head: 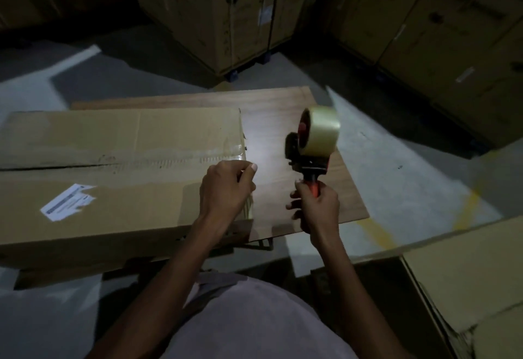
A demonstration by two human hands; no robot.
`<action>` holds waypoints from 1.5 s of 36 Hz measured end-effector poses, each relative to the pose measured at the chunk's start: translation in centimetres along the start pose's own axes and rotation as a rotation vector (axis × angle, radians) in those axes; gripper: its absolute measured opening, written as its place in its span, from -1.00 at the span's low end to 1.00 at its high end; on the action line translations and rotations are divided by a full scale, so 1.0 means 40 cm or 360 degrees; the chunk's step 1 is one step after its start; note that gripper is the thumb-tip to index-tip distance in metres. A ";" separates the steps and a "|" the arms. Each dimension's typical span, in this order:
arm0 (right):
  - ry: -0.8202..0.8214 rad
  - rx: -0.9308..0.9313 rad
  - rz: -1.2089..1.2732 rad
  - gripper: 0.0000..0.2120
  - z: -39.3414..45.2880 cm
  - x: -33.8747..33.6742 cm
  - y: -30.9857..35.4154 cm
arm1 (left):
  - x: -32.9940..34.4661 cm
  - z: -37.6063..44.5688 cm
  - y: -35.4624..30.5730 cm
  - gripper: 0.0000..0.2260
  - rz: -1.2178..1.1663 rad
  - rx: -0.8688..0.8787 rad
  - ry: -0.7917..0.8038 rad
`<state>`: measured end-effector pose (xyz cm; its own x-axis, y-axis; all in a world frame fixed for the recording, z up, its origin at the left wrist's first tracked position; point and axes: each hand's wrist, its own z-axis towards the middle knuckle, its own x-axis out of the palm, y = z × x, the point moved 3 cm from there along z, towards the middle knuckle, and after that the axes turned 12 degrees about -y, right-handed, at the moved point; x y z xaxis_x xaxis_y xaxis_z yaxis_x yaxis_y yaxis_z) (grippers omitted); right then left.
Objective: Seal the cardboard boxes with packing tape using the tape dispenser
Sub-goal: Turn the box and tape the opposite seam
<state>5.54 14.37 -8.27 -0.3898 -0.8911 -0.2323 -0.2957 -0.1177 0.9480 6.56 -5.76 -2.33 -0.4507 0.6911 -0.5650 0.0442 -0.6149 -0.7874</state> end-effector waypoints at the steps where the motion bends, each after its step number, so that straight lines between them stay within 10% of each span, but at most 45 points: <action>1: 0.0018 -0.0033 0.0071 -0.86 -0.014 -0.003 0.021 | 0.007 0.010 0.002 -0.68 -0.0076 -0.0029 0.0038; 7: -0.0041 -0.0191 0.0138 -0.78 -0.075 0.000 0.110 | 0.033 0.081 -0.001 -0.62 -0.0518 -0.0554 0.0308; 17: -0.0052 -0.0452 0.0029 -0.83 -0.113 0.029 0.159 | 0.017 0.192 0.004 0.02 -0.0782 -0.1296 0.1248; 28: -0.0008 -0.0390 0.0038 -0.80 -0.158 0.073 0.137 | -0.038 0.226 0.003 -0.86 -0.0832 -0.1086 0.1058; 54: -0.0108 -0.0251 0.0148 -0.64 -0.174 0.122 0.155 | -0.020 0.410 0.014 -0.80 -0.0340 -0.0401 0.1073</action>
<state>7.86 6.24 -2.00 -0.4684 -0.8705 -0.1511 -0.1173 -0.1082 0.9872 -7.68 -12.89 1.71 0.1680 0.9183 -0.3585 0.2565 -0.3918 -0.8836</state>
